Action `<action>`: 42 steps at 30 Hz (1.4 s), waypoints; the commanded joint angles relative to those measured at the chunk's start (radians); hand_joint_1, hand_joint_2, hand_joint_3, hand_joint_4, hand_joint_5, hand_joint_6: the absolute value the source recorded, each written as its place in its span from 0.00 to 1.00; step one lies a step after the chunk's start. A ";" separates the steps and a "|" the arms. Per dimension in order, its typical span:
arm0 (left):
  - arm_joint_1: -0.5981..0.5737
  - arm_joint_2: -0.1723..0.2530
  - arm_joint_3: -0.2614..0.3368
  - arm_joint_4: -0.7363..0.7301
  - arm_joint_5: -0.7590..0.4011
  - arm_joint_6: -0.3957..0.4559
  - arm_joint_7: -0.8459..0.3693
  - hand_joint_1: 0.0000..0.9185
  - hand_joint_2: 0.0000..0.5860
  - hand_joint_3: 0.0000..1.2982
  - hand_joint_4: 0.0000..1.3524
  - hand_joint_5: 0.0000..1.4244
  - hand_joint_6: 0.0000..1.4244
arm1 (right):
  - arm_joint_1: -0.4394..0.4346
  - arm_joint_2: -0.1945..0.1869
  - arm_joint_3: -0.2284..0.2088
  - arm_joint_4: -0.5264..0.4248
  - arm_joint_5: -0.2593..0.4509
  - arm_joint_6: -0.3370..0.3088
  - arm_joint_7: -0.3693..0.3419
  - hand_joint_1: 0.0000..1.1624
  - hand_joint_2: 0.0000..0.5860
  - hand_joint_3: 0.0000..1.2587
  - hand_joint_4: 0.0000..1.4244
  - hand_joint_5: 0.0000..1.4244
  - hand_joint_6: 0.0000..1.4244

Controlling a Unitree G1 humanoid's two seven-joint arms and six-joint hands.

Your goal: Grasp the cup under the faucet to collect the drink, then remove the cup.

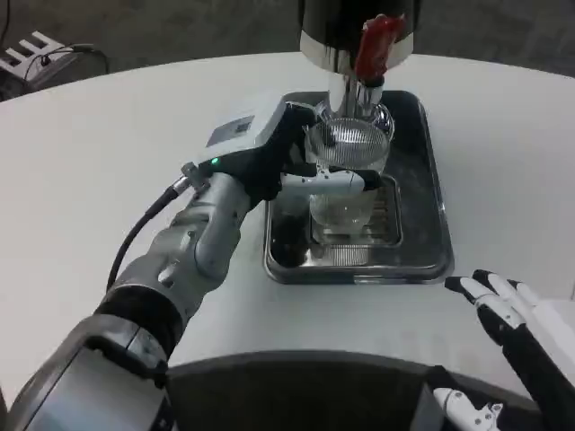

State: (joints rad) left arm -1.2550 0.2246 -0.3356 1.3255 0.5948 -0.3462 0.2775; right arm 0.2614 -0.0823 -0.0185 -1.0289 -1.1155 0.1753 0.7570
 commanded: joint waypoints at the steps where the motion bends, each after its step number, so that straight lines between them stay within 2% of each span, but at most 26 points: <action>1: -0.020 -0.001 -0.011 0.008 0.002 0.015 -0.026 0.29 0.13 0.44 0.42 0.49 0.45 | -0.004 -0.014 -0.006 -0.012 0.016 0.005 0.012 0.30 0.76 0.07 0.00 0.00 0.06; 7: -0.026 0.014 -0.006 0.004 0.000 0.015 -0.020 0.21 0.10 0.35 0.33 0.42 0.39 | -0.020 -0.016 0.008 0.000 0.012 0.008 0.023 0.30 0.76 0.07 0.00 0.00 0.06; 12: -0.036 0.019 0.002 0.002 -0.008 0.007 -0.031 0.14 0.08 0.25 0.16 0.23 0.28 | -0.030 -0.009 0.022 0.006 0.006 0.022 0.030 0.29 0.76 0.08 0.00 0.00 0.06; 16: -0.042 0.022 0.008 0.002 -0.018 -0.007 -0.063 0.11 0.09 0.17 0.09 0.18 0.24 | -0.045 -0.007 0.035 0.018 -0.006 0.033 0.040 0.29 0.76 0.08 0.00 0.00 0.06; 28: -0.025 0.066 0.044 -0.012 -0.068 -0.081 -0.075 0.10 0.09 0.13 0.08 0.20 0.23 | -0.117 0.012 0.095 0.068 -0.051 0.065 0.058 0.29 0.76 0.09 0.00 0.00 0.06; 35: 0.005 0.121 0.086 -0.026 -0.103 -0.139 -0.064 0.10 0.09 0.11 0.09 0.22 0.24 | -0.153 0.011 0.131 0.096 -0.075 0.074 0.068 0.29 0.76 0.09 0.00 0.00 0.06; 42: 0.026 0.173 0.116 -0.038 -0.132 -0.191 -0.061 0.10 0.09 0.12 0.10 0.23 0.24 | -0.174 0.013 0.138 0.098 -0.089 0.084 0.073 0.29 0.76 0.10 0.00 0.00 0.05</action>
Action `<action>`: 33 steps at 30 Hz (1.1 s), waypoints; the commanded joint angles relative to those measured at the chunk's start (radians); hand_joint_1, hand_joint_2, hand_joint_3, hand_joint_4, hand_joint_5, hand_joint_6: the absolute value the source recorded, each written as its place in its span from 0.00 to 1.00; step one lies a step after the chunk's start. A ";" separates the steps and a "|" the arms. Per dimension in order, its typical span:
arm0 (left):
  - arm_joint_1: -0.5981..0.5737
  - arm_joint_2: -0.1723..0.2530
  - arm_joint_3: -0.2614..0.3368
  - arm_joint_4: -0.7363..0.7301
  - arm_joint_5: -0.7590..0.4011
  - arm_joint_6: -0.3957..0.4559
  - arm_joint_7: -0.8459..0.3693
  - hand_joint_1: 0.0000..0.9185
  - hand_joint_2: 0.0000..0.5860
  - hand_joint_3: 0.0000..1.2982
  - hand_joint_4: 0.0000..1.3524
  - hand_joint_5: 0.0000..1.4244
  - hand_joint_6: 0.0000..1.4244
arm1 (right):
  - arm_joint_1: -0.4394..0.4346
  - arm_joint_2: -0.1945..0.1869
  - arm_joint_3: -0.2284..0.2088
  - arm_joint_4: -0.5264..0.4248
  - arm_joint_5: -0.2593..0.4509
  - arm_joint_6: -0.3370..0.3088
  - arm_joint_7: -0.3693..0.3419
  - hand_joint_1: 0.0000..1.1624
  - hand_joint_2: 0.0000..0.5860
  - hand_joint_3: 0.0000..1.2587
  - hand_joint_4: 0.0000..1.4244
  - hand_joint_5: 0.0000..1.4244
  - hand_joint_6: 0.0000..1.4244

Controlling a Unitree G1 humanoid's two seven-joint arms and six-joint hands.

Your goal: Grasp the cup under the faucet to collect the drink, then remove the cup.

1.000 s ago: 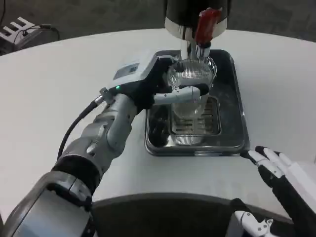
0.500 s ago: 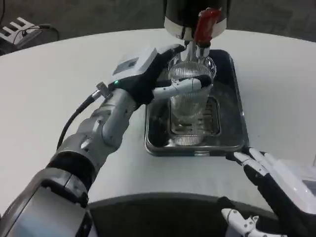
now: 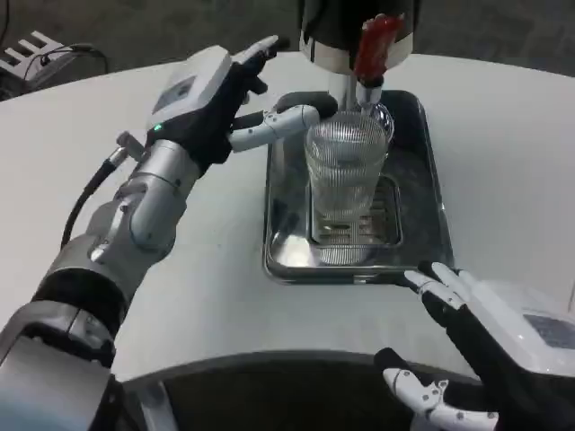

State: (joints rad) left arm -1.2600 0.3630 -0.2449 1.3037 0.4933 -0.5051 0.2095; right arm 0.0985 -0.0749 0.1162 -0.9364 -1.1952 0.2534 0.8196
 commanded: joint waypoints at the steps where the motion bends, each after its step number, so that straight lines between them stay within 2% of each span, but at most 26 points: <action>1: 0.036 0.043 0.033 -0.020 -0.040 -0.044 0.001 0.10 0.09 0.12 0.10 0.23 0.25 | -0.016 0.006 0.003 0.004 -0.011 0.005 0.007 0.29 0.76 0.10 0.00 0.00 0.05; 5: 0.065 0.080 0.072 -0.042 -0.085 -0.096 -0.024 0.09 0.08 0.12 0.12 0.24 0.25 | -0.048 0.016 -0.003 0.005 -0.012 0.016 -0.004 0.28 0.76 0.10 0.00 0.00 0.05; 7: 0.085 0.101 0.109 -0.059 -0.130 -0.132 -0.057 0.09 0.08 0.13 0.12 0.24 0.26 | -0.070 0.017 -0.011 0.007 -0.015 0.023 -0.003 0.28 0.76 0.10 0.00 0.00 0.05; 10: 0.103 0.128 0.189 -0.085 -0.247 -0.210 -0.205 0.05 0.09 0.14 0.14 0.25 0.29 | -0.102 0.009 -0.026 0.021 -0.016 0.034 0.016 0.33 0.73 0.11 0.00 0.00 0.06; 13: 0.107 0.150 0.281 -0.128 -0.390 -0.246 -0.385 0.00 0.09 0.18 0.22 0.32 0.33 | -0.145 0.031 -0.026 0.041 -0.021 0.062 0.016 0.34 0.73 0.12 0.00 0.00 0.06; 14: 0.109 0.156 0.301 -0.141 -0.421 -0.247 -0.431 0.00 0.09 0.20 0.26 0.35 0.36 | -0.154 0.039 -0.023 0.047 -0.022 0.071 0.012 0.34 0.73 0.12 0.00 0.00 0.06; 16: 0.111 0.166 0.335 -0.167 -0.483 -0.240 -0.534 0.00 0.10 0.29 0.41 0.52 0.59 | -0.178 0.044 -0.004 0.063 -0.032 0.071 0.007 0.34 0.73 0.12 0.00 0.00 0.06; 18: 0.114 0.173 0.376 -0.197 -0.556 -0.211 -0.635 0.00 0.10 0.35 0.49 0.62 0.70 | -0.202 0.056 0.015 0.079 -0.038 0.076 0.003 0.34 0.73 0.12 0.00 0.00 0.06; 22: 0.096 0.194 0.430 -0.256 -0.684 -0.067 -0.864 0.00 0.13 0.35 0.47 0.58 0.65 | -0.256 0.062 0.049 0.113 -0.055 0.070 0.009 0.35 0.73 0.12 0.00 0.00 0.06; 24: 0.085 0.205 0.440 -0.285 -0.718 0.003 -0.947 0.00 0.13 0.32 0.42 0.51 0.57 | -0.275 0.064 0.056 0.119 -0.063 0.075 0.018 0.35 0.73 0.12 0.00 0.00 0.06; 26: 0.061 0.214 0.434 -0.304 -0.730 0.060 -1.019 0.00 0.13 0.28 0.32 0.39 0.41 | -0.283 0.066 0.060 0.117 -0.072 0.080 0.024 0.35 0.72 0.12 0.00 0.00 0.06; 27: 0.054 0.216 0.433 -0.311 -0.733 0.080 -1.041 0.00 0.13 0.26 0.28 0.35 0.36 | -0.286 0.069 0.064 0.114 -0.080 0.080 0.028 0.35 0.72 0.12 0.00 0.00 0.06; 29: 0.034 0.215 0.433 -0.318 -0.741 0.124 -1.086 0.00 0.12 0.23 0.19 0.24 0.26 | -0.285 0.077 0.076 0.109 -0.095 0.081 0.036 0.35 0.72 0.12 0.00 0.00 0.06; 33: -0.036 0.183 0.441 -0.295 -0.773 0.231 -1.179 0.00 0.13 0.16 0.12 0.19 0.19 | -0.269 0.102 0.096 0.105 -0.117 0.091 0.041 0.35 0.72 0.12 0.00 0.00 0.06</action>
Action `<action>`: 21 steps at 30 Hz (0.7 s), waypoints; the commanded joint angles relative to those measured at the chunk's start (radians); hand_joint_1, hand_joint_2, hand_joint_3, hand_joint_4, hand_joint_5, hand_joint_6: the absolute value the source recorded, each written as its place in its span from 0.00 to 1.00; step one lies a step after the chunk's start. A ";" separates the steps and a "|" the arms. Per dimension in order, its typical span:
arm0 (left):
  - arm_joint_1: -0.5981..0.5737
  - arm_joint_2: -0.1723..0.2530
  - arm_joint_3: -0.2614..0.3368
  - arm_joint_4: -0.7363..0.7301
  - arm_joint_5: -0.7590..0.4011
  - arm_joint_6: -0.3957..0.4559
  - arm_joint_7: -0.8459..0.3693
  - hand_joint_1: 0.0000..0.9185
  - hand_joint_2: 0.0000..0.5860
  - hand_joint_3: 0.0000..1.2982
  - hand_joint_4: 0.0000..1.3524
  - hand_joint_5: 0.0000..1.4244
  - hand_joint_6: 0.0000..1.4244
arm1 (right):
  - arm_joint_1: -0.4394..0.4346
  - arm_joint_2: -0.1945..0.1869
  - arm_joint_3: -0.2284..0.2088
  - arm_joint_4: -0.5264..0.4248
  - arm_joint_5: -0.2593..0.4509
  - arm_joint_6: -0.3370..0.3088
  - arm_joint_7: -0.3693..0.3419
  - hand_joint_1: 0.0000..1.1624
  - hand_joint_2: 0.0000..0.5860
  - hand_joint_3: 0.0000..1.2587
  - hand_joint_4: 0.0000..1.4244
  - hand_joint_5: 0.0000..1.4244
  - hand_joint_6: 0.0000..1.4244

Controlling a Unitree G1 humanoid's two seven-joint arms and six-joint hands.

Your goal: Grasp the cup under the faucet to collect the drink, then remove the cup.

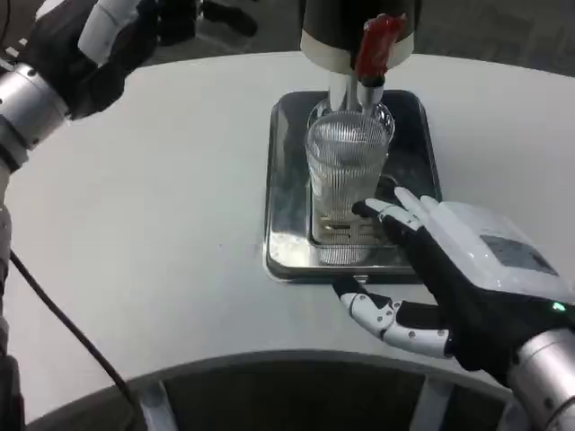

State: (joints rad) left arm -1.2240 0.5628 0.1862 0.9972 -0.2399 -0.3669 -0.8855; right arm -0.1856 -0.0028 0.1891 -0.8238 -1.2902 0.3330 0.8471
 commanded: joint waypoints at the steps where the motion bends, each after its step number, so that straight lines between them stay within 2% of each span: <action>1: -0.081 -0.021 0.010 0.015 -0.043 0.107 -0.095 0.00 0.13 0.15 0.11 0.19 0.19 | 0.016 0.043 0.029 -0.004 -0.029 0.019 0.014 0.34 0.73 0.12 0.00 0.00 0.05; 3: -0.107 -0.038 0.006 0.029 -0.039 0.120 -0.106 0.00 0.12 0.14 0.10 0.18 0.18 | 0.021 0.066 0.051 -0.002 -0.046 0.021 0.008 0.34 0.73 0.12 0.00 0.00 0.05; 6: -0.127 -0.061 0.000 0.042 -0.026 0.114 -0.103 0.00 0.12 0.13 0.10 0.18 0.18 | 0.025 0.077 0.075 -0.003 -0.061 0.012 0.009 0.34 0.73 0.12 0.00 0.00 0.05; 15: -0.155 -0.125 -0.006 0.085 -0.002 0.100 -0.031 0.00 0.12 0.13 0.09 0.18 0.18 | 0.072 0.079 0.082 -0.018 -0.063 0.022 0.014 0.33 0.73 0.12 0.00 0.00 0.05; 21: -0.147 -0.168 -0.009 0.106 0.030 0.037 0.062 0.00 0.14 0.14 0.10 0.19 0.18 | 0.084 0.087 0.059 -0.029 -0.057 0.044 0.011 0.33 0.72 0.11 0.00 0.00 0.05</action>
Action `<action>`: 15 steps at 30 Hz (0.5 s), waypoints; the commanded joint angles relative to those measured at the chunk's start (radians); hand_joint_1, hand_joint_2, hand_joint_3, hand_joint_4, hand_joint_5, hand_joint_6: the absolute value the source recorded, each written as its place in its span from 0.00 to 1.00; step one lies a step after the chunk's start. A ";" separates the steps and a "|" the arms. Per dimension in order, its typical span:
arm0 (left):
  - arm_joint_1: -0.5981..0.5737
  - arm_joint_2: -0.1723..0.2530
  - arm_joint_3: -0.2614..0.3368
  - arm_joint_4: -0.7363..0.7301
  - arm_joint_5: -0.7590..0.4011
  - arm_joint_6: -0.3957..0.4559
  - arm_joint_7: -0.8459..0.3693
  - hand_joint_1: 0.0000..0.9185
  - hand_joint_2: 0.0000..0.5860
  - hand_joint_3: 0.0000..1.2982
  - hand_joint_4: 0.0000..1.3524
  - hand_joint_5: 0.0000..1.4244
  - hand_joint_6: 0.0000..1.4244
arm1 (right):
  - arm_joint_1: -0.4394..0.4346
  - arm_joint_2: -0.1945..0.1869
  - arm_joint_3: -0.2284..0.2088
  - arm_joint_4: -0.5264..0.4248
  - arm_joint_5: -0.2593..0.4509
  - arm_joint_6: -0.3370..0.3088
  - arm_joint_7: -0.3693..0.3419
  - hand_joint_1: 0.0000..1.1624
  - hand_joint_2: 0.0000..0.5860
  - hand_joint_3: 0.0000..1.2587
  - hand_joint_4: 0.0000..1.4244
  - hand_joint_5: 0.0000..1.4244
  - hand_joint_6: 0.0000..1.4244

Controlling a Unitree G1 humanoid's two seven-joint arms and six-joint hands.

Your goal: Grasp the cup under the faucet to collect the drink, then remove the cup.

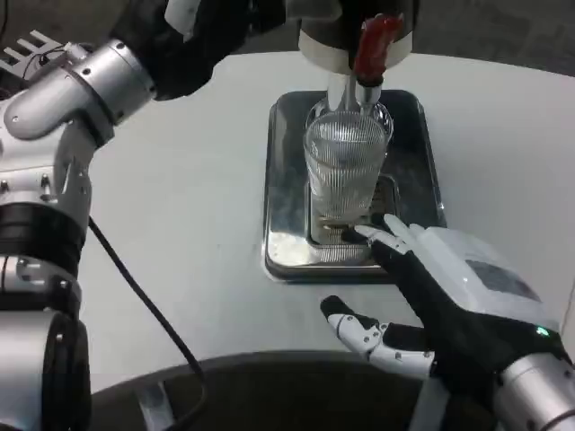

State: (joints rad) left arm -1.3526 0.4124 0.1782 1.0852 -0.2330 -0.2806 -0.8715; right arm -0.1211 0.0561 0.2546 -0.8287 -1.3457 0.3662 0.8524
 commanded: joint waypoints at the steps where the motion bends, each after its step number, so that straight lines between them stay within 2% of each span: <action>1: -0.019 -0.023 -0.008 0.025 0.034 -0.054 0.056 0.00 0.15 0.14 0.10 0.19 0.18 | 0.024 0.031 -0.003 -0.028 -0.006 0.010 0.000 0.32 0.72 0.10 0.00 0.00 0.05; 6: -0.023 -0.042 -0.040 0.061 0.079 -0.064 0.058 0.00 0.14 0.13 0.10 0.18 0.18 | 0.038 0.035 0.023 -0.033 -0.016 0.005 0.011 0.31 0.72 0.09 0.00 0.00 0.05; 15: -0.043 -0.066 -0.064 0.099 0.122 -0.089 0.073 0.00 0.14 0.15 0.10 0.18 0.18 | 0.063 0.033 0.033 -0.042 -0.011 0.006 0.012 0.29 0.73 0.08 0.00 0.00 0.05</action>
State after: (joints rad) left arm -1.3719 0.3531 0.1172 1.1707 -0.1243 -0.3472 -0.8079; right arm -0.0801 0.0530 0.2684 -0.8588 -1.3507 0.3746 0.8531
